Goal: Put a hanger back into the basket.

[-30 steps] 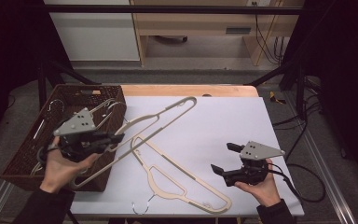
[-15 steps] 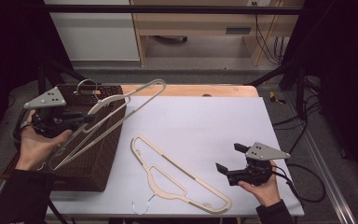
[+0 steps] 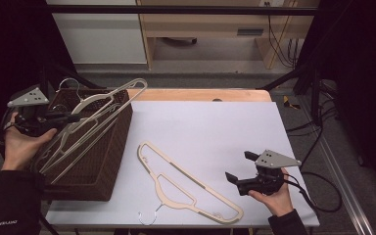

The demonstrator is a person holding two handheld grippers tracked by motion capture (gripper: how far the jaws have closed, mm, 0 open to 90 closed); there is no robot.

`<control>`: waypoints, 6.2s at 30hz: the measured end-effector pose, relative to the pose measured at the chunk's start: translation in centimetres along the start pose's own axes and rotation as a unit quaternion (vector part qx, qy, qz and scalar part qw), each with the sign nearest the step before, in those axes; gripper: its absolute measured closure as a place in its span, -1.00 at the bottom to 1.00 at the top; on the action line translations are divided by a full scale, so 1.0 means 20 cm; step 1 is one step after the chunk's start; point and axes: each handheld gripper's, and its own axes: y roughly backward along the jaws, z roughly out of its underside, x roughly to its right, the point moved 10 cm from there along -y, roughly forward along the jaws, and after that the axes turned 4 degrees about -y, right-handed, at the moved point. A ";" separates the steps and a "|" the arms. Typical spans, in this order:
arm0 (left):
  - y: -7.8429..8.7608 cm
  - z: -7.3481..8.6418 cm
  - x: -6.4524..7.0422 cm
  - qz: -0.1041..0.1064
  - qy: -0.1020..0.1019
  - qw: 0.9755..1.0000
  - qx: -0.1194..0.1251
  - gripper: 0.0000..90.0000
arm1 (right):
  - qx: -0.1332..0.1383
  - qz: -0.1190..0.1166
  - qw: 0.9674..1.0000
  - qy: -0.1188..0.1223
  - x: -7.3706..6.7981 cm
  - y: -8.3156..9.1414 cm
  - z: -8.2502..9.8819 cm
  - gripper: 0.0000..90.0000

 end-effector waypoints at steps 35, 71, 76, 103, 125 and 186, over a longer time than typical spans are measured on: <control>-0.17 0.57 -0.18 -0.087 0.109 0.983 -0.122 0.77 | -0.012 -0.006 1.000 0.001 -0.02 -0.03 0.02 -0.85; -0.16 0.19 0.72 0.004 0.039 0.995 0.096 -0.71 | -0.026 -0.010 1.000 0.000 -0.08 -0.06 0.05 -0.85; -0.21 0.20 0.83 0.029 0.030 0.995 0.088 -0.71 | -0.030 -0.007 1.000 0.003 -0.09 -0.06 0.06 -0.85; -0.46 0.41 1.08 0.078 0.011 0.996 0.027 -0.70 | -0.128 -0.030 0.991 0.016 -0.32 -0.21 0.28 -0.52; -0.47 0.43 1.08 0.081 0.010 0.996 0.023 -0.72 | -0.216 -0.081 0.972 0.039 -0.49 -0.29 0.50 0.19; -0.63 0.64 1.34 0.152 0.043 0.975 -0.158 0.86 | -0.180 -0.118 0.976 0.025 -0.52 -0.22 0.39 0.77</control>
